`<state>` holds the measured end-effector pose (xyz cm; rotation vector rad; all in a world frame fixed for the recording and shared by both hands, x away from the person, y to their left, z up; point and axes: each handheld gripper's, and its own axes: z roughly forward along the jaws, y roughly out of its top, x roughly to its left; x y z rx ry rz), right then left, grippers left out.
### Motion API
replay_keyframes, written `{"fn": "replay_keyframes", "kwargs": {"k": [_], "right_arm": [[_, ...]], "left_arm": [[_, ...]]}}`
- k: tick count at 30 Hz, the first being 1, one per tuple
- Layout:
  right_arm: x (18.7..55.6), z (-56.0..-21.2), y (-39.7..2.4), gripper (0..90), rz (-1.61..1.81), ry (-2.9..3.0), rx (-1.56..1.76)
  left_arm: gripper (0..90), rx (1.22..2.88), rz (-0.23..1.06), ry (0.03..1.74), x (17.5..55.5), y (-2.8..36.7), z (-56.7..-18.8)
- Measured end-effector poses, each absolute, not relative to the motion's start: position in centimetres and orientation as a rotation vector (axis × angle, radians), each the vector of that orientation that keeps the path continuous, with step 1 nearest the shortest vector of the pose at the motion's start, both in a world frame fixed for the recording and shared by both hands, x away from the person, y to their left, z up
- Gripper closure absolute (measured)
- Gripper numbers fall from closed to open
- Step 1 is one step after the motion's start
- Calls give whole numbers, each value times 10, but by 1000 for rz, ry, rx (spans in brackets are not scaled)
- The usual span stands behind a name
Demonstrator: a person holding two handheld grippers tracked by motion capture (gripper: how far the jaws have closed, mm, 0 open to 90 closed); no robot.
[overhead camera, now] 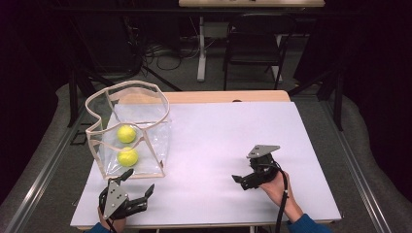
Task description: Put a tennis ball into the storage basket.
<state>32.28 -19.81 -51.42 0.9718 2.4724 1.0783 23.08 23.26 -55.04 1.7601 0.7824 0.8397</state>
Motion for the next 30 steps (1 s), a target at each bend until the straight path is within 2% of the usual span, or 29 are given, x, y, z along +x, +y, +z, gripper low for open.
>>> {"fn": "replay_keyframes", "kwargs": {"k": [12,30], "right_arm": [[310,-534,-204,0,1020,2489,974],[292,-536,-216,0,1049,2456,1001]], "left_arm": [[159,1761,839,782,230,233,-550],[159,1768,840,777,230,232,-550]]}}
